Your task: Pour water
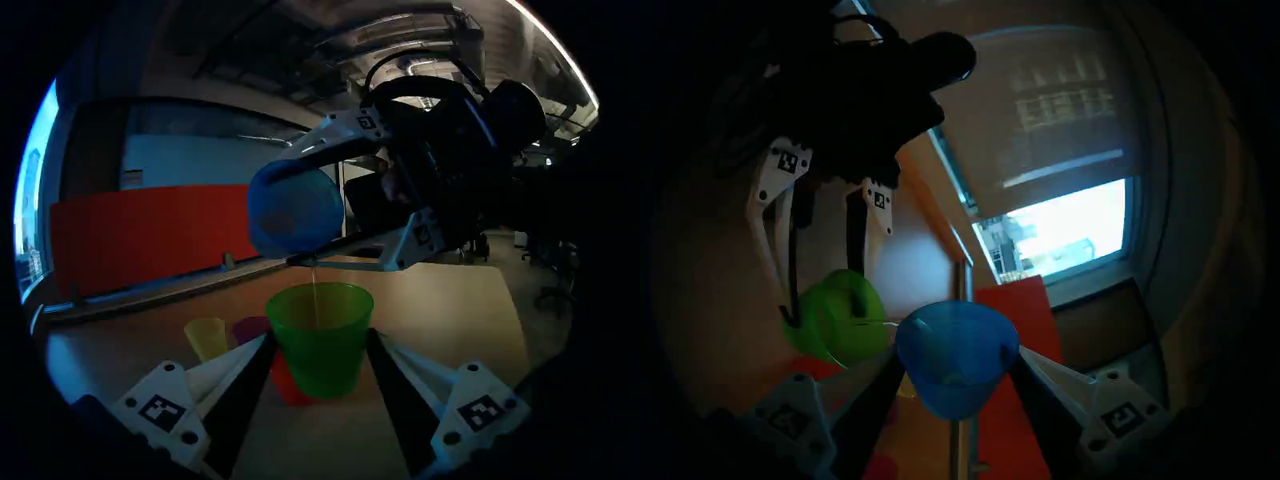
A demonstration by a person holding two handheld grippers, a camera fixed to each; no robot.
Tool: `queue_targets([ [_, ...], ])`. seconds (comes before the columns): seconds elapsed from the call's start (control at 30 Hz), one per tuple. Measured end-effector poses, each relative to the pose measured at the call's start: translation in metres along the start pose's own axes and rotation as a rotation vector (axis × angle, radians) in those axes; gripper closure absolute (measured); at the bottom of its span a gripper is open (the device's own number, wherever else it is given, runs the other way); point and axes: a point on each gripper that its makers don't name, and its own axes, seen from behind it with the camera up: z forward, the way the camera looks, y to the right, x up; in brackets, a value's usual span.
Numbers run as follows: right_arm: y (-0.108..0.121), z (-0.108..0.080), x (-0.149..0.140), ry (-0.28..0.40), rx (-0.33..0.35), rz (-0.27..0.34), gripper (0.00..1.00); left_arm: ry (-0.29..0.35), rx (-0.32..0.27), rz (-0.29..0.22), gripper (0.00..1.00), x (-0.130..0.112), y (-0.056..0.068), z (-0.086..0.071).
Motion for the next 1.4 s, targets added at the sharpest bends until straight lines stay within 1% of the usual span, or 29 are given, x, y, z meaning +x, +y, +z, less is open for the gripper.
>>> queue_targets([
  [0.7, -0.001, -0.0009, 0.0016, -0.001, -0.005, -0.045, 0.11, 0.001, 0.0, 0.002, 0.19, -0.0008, -0.0002, -0.0011],
  [1.4, -0.0011, -0.0015, 0.0009, -0.001, -0.008, -0.072, 0.11, -0.001, -0.001, 0.005, 0.19, -0.002, 0.0008, -0.0005],
])
